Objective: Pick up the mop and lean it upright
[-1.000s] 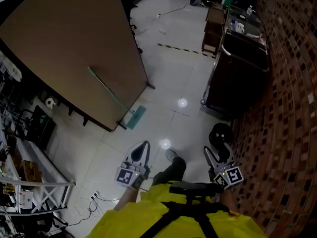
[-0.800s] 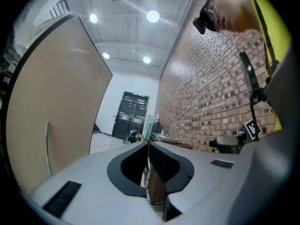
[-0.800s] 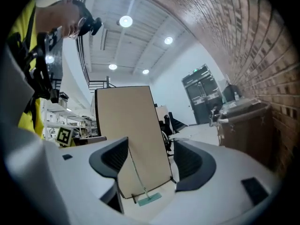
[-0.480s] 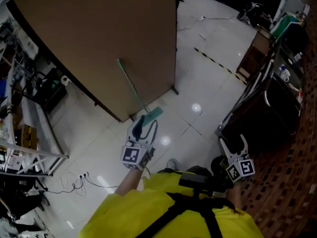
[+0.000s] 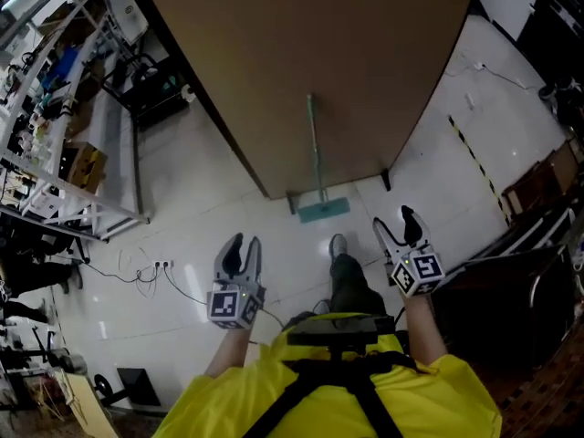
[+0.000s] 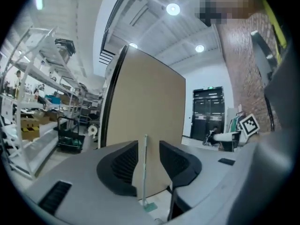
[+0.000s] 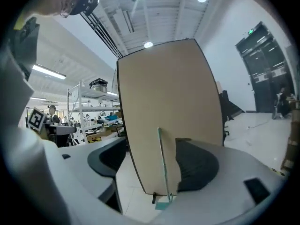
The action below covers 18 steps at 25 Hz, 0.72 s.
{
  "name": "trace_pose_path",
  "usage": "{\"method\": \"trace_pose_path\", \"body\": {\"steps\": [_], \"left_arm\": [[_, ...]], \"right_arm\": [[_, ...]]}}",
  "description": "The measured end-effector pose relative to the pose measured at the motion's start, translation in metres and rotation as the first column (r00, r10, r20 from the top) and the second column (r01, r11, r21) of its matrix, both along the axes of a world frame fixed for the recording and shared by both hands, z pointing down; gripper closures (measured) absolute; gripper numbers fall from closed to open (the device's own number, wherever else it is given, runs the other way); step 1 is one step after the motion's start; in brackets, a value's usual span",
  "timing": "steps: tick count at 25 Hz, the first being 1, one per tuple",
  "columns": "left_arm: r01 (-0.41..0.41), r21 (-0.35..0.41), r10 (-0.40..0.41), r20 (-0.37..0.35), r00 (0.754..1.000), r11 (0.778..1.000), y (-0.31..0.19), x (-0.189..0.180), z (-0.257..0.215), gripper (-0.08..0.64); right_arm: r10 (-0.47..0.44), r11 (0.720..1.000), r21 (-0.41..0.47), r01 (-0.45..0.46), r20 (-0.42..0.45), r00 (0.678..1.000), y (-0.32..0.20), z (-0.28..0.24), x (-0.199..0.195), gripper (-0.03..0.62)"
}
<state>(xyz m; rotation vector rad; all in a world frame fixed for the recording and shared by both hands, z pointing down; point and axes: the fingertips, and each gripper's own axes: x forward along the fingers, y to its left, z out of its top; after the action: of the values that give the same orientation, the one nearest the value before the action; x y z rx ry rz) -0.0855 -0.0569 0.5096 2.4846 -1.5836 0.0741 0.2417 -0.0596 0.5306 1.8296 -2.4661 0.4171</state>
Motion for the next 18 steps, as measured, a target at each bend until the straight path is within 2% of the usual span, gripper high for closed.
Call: {"method": "trace_pose_path", "body": {"steps": [4,5,7,10,12,14,16,18], "left_arm": [[0.120,0.008,-0.120,0.029,0.992,0.993,-0.041,-0.018,0.001,0.416],[0.141,0.017,-0.141,0.031,0.989,0.990,-0.053,-0.019,0.002,0.417],[0.175,0.031,-0.176,0.031,0.984,0.984,-0.081,-0.016,0.002,0.466],[0.185,0.013,-0.186,0.020,0.982,0.983,-0.120,-0.002,0.007,0.518],[0.182,-0.004,-0.181,0.023,0.983,0.983,-0.146,0.007,0.018,0.549],[0.187,-0.026,-0.186,0.028,0.982,0.982,-0.177,0.013,0.031,0.549],[0.203,-0.066,-0.201,0.027,0.979,0.977,-0.205,0.016,0.044,0.549],[0.209,-0.096,-0.206,0.033,0.978,0.973,-0.225,0.018,0.052,0.549]], "right_arm": [[-0.060,0.998,0.007,0.061,-0.039,0.997,-0.125,0.028,-0.027,0.253],[-0.067,0.998,0.000,0.067,-0.052,0.996,-0.157,0.039,-0.032,0.275],[-0.071,0.997,-0.017,0.070,-0.080,0.994,-0.220,0.061,-0.041,0.284],[-0.089,0.996,-0.043,0.084,-0.137,0.987,-0.299,0.090,-0.060,0.285],[-0.108,0.993,-0.056,0.100,-0.158,0.981,-0.344,0.106,-0.072,0.284],[-0.127,0.991,-0.073,0.116,-0.163,0.979,-0.383,0.119,-0.086,0.285],[-0.141,0.988,-0.094,0.126,-0.172,0.975,-0.410,0.133,-0.100,0.285],[-0.138,0.986,-0.122,0.117,-0.183,0.973,-0.425,0.149,-0.108,0.314]]}}
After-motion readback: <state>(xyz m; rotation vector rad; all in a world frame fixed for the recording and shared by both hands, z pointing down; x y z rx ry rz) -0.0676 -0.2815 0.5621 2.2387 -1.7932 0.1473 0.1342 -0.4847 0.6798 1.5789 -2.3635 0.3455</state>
